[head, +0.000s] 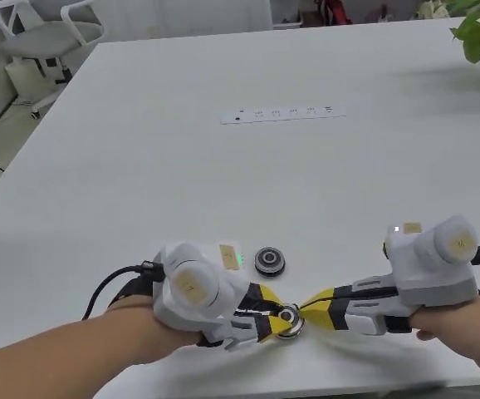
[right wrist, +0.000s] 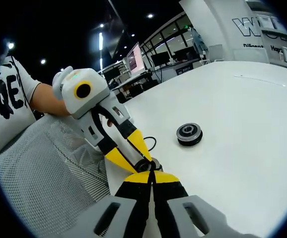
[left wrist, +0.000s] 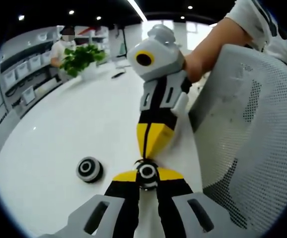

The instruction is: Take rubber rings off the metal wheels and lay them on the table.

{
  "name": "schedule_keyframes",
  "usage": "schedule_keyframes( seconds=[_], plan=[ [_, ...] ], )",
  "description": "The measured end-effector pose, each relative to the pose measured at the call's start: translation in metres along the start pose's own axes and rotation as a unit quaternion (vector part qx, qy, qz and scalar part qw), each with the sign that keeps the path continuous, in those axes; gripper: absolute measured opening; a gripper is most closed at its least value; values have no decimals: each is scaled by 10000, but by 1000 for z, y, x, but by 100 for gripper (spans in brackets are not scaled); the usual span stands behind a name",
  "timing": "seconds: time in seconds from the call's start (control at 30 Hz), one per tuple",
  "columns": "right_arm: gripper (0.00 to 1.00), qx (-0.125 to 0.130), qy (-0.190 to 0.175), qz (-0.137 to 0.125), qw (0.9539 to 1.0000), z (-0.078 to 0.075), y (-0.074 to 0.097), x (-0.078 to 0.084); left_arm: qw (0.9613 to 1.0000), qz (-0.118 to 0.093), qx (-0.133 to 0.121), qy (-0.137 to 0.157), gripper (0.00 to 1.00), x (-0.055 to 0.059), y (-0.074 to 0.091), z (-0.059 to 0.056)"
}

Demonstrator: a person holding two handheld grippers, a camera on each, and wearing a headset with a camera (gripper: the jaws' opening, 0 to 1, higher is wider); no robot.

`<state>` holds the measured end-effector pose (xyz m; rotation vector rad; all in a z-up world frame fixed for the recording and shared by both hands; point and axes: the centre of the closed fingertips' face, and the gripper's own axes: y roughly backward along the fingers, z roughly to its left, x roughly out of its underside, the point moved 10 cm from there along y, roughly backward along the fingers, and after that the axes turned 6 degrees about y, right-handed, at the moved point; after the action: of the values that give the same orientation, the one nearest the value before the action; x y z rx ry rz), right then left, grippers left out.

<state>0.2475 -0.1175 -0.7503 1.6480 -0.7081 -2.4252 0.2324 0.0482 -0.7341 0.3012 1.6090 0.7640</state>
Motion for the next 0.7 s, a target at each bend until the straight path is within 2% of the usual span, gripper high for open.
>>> schedule_keyframes(
  seconds=[0.2, 0.7],
  plan=[
    [0, -57, 145, 18, 9999, 3, -2, -2, 10000, 3, 9, -10, 13, 0, 0, 0],
    [0, -215, 116, -111, 9996, 5, -4, -3, 10000, 6, -9, 21, 13, 0, 0, 0]
  ],
)
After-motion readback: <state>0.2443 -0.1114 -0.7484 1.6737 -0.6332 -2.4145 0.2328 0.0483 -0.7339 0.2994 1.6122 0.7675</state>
